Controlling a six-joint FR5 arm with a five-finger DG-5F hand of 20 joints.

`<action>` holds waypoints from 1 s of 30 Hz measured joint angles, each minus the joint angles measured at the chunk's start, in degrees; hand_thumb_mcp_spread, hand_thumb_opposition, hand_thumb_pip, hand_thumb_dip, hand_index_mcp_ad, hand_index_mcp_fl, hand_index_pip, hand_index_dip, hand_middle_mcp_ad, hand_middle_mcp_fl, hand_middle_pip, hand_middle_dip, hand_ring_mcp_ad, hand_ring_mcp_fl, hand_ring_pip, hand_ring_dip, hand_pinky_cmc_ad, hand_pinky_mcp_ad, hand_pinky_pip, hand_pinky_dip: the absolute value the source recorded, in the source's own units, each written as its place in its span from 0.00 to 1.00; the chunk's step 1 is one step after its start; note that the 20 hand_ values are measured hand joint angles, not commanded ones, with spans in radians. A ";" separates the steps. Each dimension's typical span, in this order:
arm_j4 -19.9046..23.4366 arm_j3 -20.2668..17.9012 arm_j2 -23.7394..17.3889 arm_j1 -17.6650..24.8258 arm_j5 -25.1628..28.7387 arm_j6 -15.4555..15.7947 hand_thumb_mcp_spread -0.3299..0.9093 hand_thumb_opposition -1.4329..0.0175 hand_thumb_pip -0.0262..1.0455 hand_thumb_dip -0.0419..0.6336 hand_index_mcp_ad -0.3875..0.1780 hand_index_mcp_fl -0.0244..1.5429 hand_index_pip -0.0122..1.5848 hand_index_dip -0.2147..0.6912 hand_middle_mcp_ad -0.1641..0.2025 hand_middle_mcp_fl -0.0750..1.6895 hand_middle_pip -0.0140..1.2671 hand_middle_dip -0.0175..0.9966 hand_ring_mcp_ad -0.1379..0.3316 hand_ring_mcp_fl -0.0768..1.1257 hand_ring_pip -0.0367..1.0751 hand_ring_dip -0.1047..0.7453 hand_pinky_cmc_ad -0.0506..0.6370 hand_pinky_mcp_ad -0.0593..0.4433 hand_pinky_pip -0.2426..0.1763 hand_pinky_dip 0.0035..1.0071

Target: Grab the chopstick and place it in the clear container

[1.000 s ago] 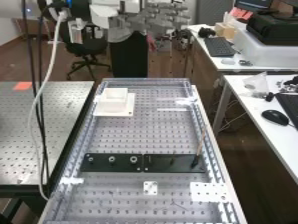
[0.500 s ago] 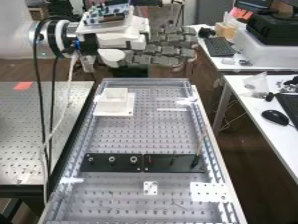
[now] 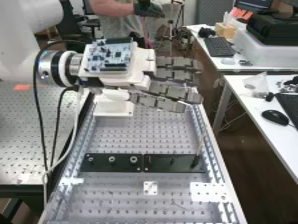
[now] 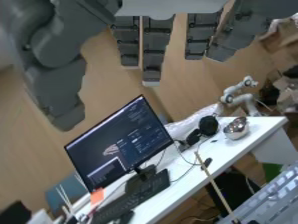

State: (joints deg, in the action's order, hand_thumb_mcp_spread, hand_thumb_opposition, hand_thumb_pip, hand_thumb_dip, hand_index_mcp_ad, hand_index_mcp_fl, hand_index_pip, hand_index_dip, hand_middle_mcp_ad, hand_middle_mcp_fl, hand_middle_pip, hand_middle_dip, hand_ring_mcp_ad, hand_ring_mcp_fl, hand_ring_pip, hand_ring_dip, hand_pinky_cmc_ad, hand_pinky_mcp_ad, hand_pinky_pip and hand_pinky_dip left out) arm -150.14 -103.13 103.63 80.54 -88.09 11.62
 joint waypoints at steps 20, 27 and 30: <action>9.34 1.60 8.56 -4.62 0.83 -18.02 0.49 0.45 0.80 0.58 0.56 0.26 0.37 0.45 0.37 0.26 0.12 0.65 0.64 0.09 0.13 0.32 0.57 0.37 0.28 0.10; 6.84 5.26 12.74 -4.54 1.88 -21.44 0.51 0.44 0.79 0.58 0.56 0.20 0.34 0.45 0.38 0.33 0.12 0.65 0.64 0.14 0.13 0.33 0.57 0.37 0.28 0.10; 6.22 6.75 14.61 -4.43 2.13 -22.60 0.51 0.45 0.79 0.58 0.55 0.19 0.34 0.45 0.37 0.33 0.12 0.65 0.63 0.16 0.13 0.33 0.57 0.37 0.28 0.10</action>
State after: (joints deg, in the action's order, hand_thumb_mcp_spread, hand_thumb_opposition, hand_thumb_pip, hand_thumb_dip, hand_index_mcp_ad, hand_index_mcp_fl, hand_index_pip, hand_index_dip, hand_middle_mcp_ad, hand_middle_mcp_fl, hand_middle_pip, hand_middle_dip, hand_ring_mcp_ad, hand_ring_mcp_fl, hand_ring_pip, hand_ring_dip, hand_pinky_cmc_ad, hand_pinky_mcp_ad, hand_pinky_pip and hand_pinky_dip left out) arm -143.92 -96.38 118.24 76.11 -85.96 -10.98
